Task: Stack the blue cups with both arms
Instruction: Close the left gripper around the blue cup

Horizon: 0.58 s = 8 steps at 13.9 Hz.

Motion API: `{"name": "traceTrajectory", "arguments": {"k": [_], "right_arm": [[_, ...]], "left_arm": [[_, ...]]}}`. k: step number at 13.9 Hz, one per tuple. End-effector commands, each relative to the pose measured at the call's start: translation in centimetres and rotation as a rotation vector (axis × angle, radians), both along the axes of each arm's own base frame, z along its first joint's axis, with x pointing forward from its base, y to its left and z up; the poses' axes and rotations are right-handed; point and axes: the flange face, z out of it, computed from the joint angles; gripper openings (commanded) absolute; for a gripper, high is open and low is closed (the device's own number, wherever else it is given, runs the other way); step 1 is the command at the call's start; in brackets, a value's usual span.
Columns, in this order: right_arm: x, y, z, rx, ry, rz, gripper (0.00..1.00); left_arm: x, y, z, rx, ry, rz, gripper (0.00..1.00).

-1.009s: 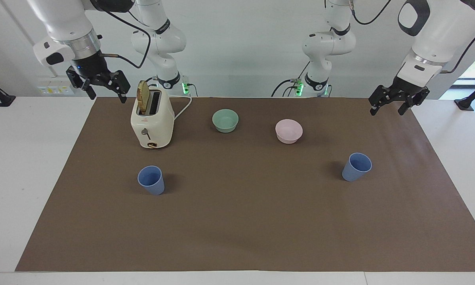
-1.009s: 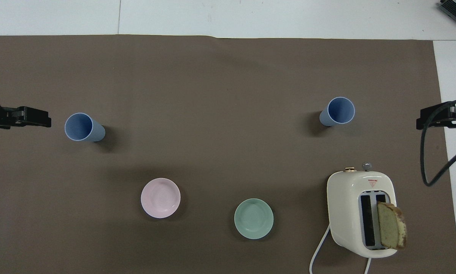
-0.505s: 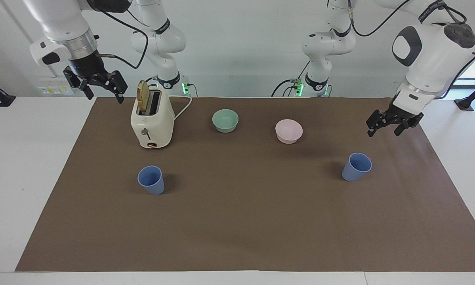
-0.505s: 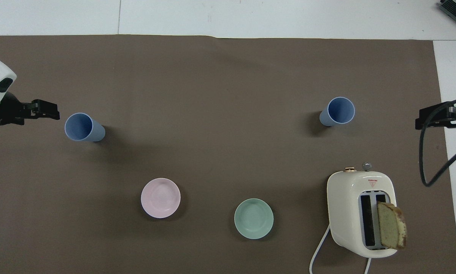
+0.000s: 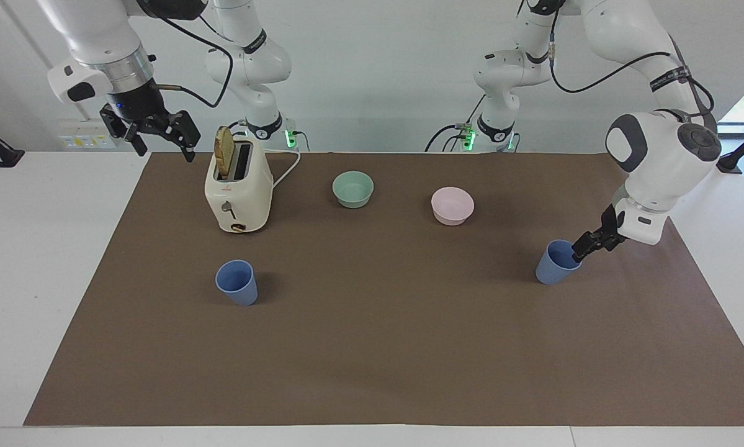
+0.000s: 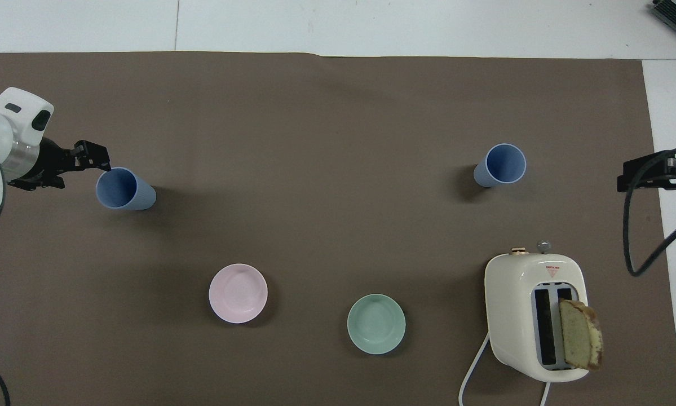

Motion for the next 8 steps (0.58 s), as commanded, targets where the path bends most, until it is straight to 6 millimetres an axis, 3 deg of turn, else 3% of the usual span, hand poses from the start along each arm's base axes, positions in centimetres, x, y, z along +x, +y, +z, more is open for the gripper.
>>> {"name": "traceTrajectory", "arguments": {"k": [1,6,7,8], "right_arm": [[0.2,-0.2,0.1,-0.011,-0.009,0.012,1.00],[0.2,-0.1,0.1,-0.003,-0.007,0.015,1.00],[0.2,-0.2,0.1,-0.003,-0.007,0.017,1.00],[0.2,-0.2,0.1,-0.003,-0.009,0.017,1.00]], "left_arm": [[-1.5,0.6,-1.9,0.007,0.016,0.031,1.00],[-2.8,-0.4,-5.0,0.007,0.011,0.022,1.00],[-2.8,-0.4,-5.0,0.001,0.004,0.027,0.79],[-2.6,-0.3,-4.8,-0.025,-0.002,0.049,0.49]]}}
